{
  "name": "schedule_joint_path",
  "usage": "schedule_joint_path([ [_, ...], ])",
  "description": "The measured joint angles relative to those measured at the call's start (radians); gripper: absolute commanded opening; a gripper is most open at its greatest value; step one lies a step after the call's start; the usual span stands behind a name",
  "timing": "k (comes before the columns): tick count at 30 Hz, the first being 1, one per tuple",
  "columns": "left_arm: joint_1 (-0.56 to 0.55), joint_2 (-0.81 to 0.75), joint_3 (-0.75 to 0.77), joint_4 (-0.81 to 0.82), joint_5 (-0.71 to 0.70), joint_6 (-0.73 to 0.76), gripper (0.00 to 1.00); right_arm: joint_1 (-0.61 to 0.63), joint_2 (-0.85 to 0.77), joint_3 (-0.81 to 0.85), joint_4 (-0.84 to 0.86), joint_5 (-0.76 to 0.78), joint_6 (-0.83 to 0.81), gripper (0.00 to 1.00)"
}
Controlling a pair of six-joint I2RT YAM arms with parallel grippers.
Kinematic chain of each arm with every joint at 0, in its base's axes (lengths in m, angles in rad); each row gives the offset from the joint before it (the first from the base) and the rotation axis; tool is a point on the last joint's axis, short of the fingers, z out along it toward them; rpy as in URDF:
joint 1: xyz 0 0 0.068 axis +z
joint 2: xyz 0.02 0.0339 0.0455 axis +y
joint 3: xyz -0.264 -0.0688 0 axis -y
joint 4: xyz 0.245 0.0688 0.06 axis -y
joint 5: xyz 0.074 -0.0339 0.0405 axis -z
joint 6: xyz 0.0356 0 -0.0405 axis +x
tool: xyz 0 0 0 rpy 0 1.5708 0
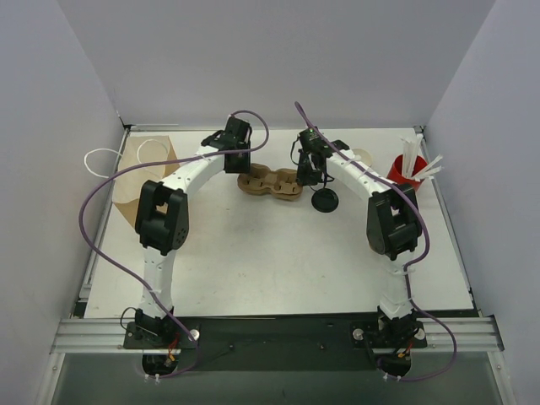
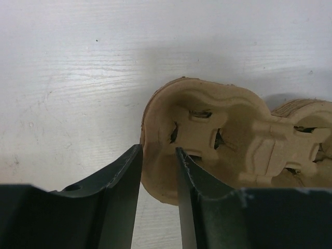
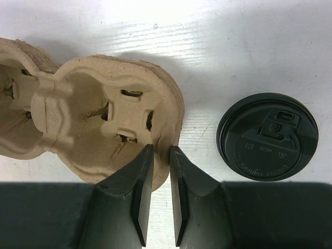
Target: Pack the takeout coffee
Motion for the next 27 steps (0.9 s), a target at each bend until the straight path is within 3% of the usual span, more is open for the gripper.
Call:
schedule_joint_path([
  [14, 0.007, 0.053, 0.008, -0.014, -0.008, 0.022, 0.38, 0.000, 0.000, 0.003, -0.006, 0.000, -0.005, 0.08],
  [27, 0.008, 0.054, 0.043, -0.026, -0.017, 0.042, 0.42, 0.006, 0.011, 0.023, -0.012, 0.003, -0.010, 0.03],
])
